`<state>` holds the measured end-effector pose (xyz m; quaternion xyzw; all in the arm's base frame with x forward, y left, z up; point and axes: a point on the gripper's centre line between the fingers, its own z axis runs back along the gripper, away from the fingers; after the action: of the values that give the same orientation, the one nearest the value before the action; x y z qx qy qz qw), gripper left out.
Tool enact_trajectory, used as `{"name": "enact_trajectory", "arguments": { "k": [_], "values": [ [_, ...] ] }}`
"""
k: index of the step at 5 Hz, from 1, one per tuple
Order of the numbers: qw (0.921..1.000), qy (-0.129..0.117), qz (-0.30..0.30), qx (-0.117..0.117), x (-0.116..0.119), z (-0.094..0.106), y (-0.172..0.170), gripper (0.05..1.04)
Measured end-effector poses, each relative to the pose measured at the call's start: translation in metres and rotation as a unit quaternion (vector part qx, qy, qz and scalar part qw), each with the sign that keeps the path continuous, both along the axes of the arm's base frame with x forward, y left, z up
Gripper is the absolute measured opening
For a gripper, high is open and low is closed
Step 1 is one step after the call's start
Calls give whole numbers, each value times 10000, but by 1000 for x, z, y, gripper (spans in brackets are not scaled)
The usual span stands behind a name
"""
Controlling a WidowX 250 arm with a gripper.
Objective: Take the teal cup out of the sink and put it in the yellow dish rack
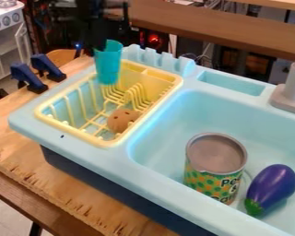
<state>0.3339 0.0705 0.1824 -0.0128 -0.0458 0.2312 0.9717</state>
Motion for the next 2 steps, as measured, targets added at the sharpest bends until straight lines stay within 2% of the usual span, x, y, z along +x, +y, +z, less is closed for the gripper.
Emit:
{"name": "enact_trajectory", "arguments": {
  "k": [2],
  "values": [
    [9999, 119, -40, 3, 8, -12, -2, 97]
  ]
}}
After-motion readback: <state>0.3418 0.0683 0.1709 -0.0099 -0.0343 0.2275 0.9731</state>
